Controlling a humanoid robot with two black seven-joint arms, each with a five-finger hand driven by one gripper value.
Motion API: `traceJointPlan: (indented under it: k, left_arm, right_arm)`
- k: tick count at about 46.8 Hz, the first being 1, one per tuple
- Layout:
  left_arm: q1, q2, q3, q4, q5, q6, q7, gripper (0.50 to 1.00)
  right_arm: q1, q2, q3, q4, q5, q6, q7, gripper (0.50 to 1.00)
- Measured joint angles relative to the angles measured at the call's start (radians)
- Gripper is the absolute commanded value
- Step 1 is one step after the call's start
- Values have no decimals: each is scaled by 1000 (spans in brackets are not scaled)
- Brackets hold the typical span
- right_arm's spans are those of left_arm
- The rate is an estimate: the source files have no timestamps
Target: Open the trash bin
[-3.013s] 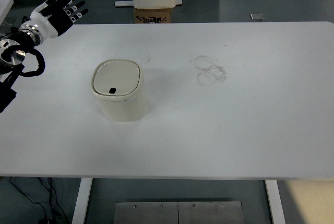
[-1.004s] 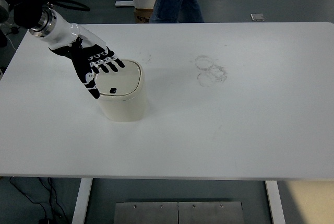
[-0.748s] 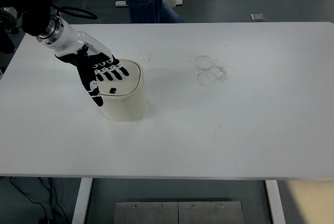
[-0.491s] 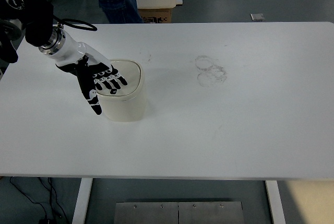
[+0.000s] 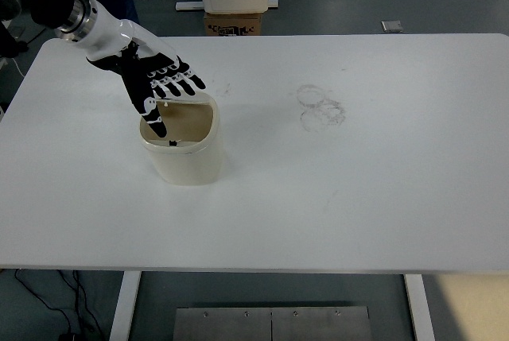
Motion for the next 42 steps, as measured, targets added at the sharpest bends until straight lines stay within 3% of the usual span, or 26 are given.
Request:
traceJointPlan:
  k: [8, 14, 27, 36, 38, 42]
  left_arm:
    - [29, 22, -75, 60, -24, 0, -3, 1000]
    - [131, 36, -221, 135, -92, 8, -12, 1000]
    - [393, 80, -604, 202, -192, 194, -16, 1000]
    - [581, 76, -819, 295, -245, 223, -19, 1000]
    - [649, 72, -870, 312, -257, 222, -33, 1000]
    - [703, 66, -954, 331, -274, 225, -82, 1000]
  right_arm:
    - [0, 0, 0, 0, 0, 0, 0, 991]
    - [0, 0, 0, 0, 0, 0, 0, 991]
    - [0, 0, 0, 0, 0, 0, 0, 991]
    - [0, 0, 0, 0, 0, 0, 0, 991]
    - [0, 0, 0, 0, 0, 0, 0, 991]
    - [0, 0, 0, 0, 0, 0, 0, 991]
